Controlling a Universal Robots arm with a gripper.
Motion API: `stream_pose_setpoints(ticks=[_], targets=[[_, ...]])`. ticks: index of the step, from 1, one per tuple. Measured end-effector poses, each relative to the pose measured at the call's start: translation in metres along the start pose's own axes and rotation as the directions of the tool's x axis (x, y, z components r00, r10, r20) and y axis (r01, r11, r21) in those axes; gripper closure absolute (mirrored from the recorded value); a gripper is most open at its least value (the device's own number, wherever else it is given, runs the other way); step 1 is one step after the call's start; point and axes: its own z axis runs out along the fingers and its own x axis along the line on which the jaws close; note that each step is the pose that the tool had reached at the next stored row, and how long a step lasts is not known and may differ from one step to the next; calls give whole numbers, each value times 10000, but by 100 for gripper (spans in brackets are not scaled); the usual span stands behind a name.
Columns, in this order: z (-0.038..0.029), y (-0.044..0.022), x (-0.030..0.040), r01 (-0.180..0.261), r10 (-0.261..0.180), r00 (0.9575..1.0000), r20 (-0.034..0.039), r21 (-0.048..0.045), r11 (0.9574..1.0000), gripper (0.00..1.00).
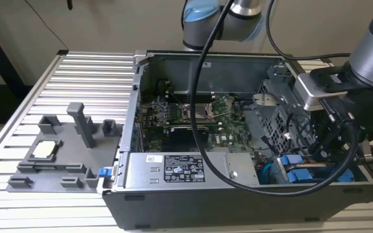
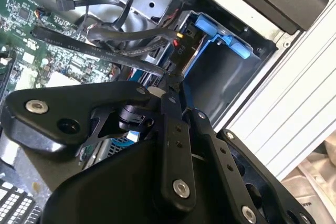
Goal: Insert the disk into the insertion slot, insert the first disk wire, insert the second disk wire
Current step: 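Insert the second disk wire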
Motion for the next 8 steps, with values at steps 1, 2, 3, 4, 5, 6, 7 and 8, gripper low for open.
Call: stream_pose_setpoints(ticks=[1,2,3,4,5,6,7,8], targets=[[0,1,0,-2,2,10000,0,-6,10000,84],[0,1,0,-2,2,10000,-2,-11,10000,84],[0,0,0,-2,2,10000,0,-14,10000,84],[2,0,-5,-2,2,10000,1,-14,10000,84],[4,0,-19,-2,2,10000,2,-14,10000,84],[5,-1,-32,0,0,10000,0,-14,10000,84],[7,-1,-46,0,0,10000,2,-14,10000,84],[9,0,-59,-1,1,10000,0,-15,10000,84]])
